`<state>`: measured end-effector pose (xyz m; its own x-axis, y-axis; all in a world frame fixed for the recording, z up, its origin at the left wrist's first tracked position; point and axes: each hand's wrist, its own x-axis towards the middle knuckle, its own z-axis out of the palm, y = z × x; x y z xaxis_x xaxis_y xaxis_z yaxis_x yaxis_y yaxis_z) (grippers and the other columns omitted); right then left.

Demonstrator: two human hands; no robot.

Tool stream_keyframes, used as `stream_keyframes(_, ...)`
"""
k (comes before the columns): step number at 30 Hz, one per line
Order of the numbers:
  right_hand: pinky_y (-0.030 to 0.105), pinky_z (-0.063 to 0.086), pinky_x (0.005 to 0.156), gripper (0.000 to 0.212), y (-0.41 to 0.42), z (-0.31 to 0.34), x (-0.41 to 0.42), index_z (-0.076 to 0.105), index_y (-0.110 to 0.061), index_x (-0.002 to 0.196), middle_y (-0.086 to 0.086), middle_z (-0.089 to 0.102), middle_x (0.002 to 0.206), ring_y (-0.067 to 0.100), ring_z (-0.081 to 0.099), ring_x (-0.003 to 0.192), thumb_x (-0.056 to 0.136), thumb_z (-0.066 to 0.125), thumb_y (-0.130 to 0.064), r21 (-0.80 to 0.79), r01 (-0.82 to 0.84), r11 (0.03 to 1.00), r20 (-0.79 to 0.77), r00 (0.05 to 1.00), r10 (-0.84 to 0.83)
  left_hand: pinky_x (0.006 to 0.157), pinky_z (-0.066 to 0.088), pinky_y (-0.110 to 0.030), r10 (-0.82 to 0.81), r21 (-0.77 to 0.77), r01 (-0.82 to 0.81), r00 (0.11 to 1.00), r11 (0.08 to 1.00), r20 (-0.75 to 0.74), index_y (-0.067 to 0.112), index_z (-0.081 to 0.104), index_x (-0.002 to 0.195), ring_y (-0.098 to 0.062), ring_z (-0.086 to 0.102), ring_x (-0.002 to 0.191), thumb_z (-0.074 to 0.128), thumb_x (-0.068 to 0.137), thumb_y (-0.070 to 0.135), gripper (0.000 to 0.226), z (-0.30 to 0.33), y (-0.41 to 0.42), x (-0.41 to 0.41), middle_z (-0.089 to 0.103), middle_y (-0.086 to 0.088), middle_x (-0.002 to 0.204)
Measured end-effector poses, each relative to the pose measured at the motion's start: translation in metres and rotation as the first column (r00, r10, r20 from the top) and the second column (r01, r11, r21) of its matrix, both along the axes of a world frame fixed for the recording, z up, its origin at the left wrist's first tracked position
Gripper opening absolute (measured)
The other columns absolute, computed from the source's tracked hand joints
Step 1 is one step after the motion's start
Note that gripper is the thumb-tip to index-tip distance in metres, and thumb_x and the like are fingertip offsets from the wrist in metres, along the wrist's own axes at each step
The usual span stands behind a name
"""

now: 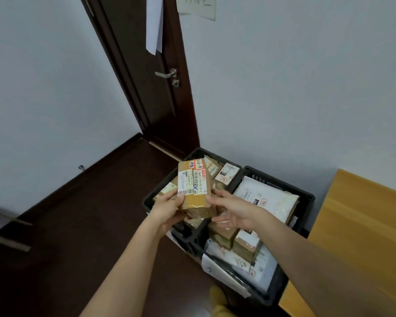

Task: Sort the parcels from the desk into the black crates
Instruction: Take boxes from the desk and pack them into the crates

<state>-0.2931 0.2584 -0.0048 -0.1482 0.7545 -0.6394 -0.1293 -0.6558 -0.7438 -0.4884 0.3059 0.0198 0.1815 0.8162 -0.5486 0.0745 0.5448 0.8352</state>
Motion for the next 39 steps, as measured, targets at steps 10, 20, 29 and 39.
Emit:
stream_keyframes(10,0.057,0.038,0.109,0.066,0.151,0.008,-0.020,0.030,-0.033,0.151,0.012,0.039,0.153,0.038,0.050,0.128,0.094,0.064,-0.029,-0.008,-0.090,0.996,0.030,0.996,0.090,0.079,0.059,-0.042,-0.037,0.039,0.045,0.984,0.998,-0.176,0.017,0.058,0.132,-0.025,0.065,0.106,0.056,0.098,0.010,0.034,0.008,0.150,-0.019,0.067,-0.007,0.117)
stream_keyframes(20,0.051,0.048,0.100,0.082,0.213,-0.034,-0.019,0.020,-0.039,0.152,0.012,0.062,0.129,0.033,0.061,0.115,0.092,0.063,-0.003,-0.093,0.083,0.992,0.085,0.994,-0.075,0.071,0.058,-0.036,-0.319,-0.177,0.287,0.927,0.941,-0.195,0.017,0.058,0.130,-0.022,0.068,0.098,0.057,0.097,0.006,0.035,-0.037,0.243,-0.007,0.070,-0.007,0.112)
stream_keyframes(29,0.031,0.054,0.068,0.090,0.262,-0.055,-0.071,0.022,-0.027,0.149,-0.003,0.056,0.122,0.019,0.056,0.107,0.081,0.078,-0.009,-0.132,0.410,0.903,0.145,0.909,-0.392,0.080,0.057,-0.034,-0.612,-0.297,0.556,0.776,0.777,-0.149,0.014,0.061,0.116,-0.021,0.072,0.095,0.049,0.099,0.004,0.023,-0.076,0.334,-0.022,0.075,-0.006,0.101)
stream_keyframes(39,0.038,0.046,0.104,0.109,0.260,-0.097,-0.122,0.007,-0.016,0.152,-0.008,0.050,0.116,0.017,0.049,0.118,0.075,0.084,-0.007,-0.162,0.639,0.751,0.396,0.740,-0.544,0.084,0.056,-0.031,-0.832,-0.411,0.745,0.551,0.526,-0.067,0.017,0.061,0.122,-0.017,0.068,0.103,0.050,0.099,0.006,0.028,-0.112,0.360,-0.029,0.071,-0.002,0.113)
